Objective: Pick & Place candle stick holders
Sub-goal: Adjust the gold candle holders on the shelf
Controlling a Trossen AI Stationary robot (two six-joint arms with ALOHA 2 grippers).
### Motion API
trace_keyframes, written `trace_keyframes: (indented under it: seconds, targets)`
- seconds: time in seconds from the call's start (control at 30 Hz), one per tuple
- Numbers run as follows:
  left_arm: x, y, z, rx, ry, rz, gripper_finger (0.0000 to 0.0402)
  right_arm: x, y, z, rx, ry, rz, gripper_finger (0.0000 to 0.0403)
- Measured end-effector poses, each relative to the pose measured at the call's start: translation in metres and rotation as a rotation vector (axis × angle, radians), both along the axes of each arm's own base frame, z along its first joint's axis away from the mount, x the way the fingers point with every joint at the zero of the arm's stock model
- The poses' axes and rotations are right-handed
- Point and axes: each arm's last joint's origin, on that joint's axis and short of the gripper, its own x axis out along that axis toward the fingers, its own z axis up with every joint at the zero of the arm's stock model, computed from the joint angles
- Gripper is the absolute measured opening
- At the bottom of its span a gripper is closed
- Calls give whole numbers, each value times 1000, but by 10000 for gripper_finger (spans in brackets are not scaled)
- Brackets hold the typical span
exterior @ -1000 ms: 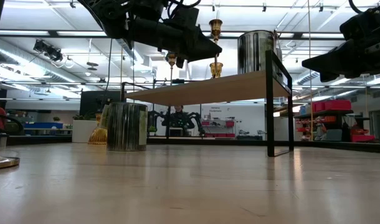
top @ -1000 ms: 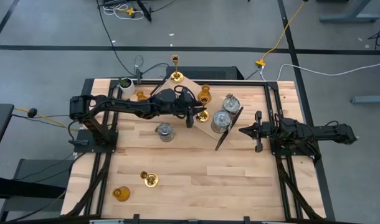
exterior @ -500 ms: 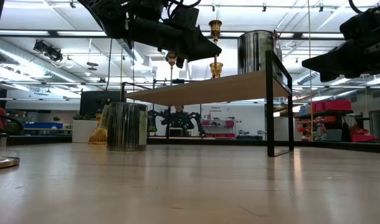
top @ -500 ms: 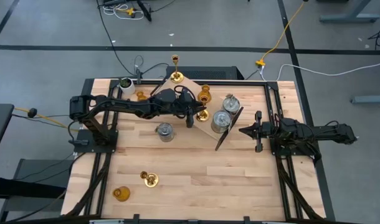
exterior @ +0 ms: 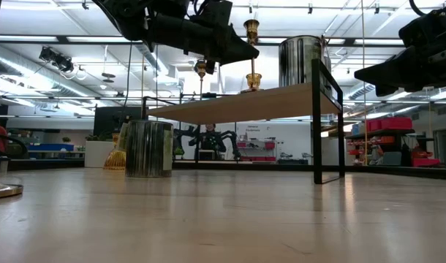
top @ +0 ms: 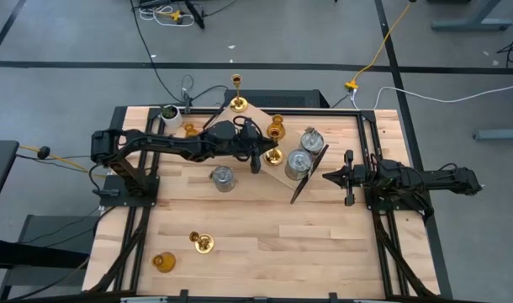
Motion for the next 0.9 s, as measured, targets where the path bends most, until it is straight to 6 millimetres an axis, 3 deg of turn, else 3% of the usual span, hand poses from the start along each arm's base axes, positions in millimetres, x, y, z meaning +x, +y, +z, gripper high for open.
trace_keyframes:
  seconds: [0.37, 0.7, 0.9]
  targets:
    - [-5, -2, 8, -5, 1, 11, 26, 0, 0, 0, 0, 0, 0, 3]
    - [-23, -1, 32, 18, -22, 133, 25, 0, 0, 0, 0, -1, 0, 3]
    - [-33, 5, 35, 30, 29, 233, 27, 0, 0, 0, 0, -3, 0, 3]
